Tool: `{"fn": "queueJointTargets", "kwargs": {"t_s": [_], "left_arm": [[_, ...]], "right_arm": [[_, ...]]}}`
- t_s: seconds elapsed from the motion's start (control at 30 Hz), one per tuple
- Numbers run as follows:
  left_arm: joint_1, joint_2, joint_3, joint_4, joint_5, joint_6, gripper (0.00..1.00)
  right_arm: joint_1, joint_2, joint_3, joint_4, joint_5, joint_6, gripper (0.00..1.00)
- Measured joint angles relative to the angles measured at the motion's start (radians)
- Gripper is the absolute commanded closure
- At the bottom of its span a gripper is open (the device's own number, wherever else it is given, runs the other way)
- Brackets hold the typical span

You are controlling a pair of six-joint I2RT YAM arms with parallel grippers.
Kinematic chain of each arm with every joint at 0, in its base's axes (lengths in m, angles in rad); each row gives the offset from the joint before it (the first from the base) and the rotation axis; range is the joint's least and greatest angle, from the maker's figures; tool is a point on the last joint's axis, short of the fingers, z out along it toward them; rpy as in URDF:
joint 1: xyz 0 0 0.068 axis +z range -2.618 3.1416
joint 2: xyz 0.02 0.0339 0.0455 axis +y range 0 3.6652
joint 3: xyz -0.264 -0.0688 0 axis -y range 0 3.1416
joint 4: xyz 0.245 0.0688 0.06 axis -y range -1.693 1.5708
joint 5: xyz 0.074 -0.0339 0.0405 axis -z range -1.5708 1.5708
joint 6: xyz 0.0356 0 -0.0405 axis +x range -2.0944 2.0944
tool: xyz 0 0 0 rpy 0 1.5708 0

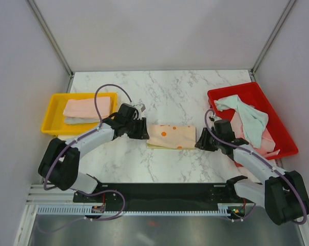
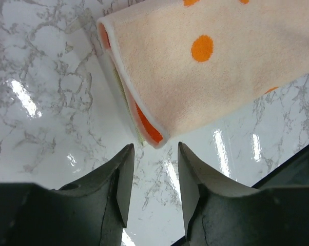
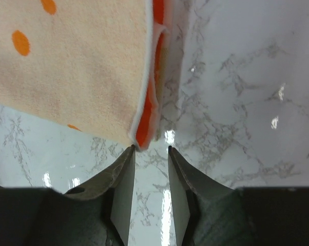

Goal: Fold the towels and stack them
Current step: Fold the towel

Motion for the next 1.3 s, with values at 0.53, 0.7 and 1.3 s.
{"fn": "queueJointTargets", "kwargs": {"t_s": [0.53,0.7,1.3], "left_arm": [[-0.024,0.028,0.008,0.121,0.119,-0.179,0.55],[-0.025,0.137,-0.051,0.116,0.109,-0.213,0.55],[0.017,0.078,0.114,-0.064,-0.031,-0.221,0.39]], "right_arm": [[0.015,0.110,0.187,-0.025,-0.065,0.077,0.61],[0.015,0.223,0.101,0.045,-0.065,0.067,0.64],[0.015,0.131,0.108,0.053,-0.139,0.055,0.64]]}}
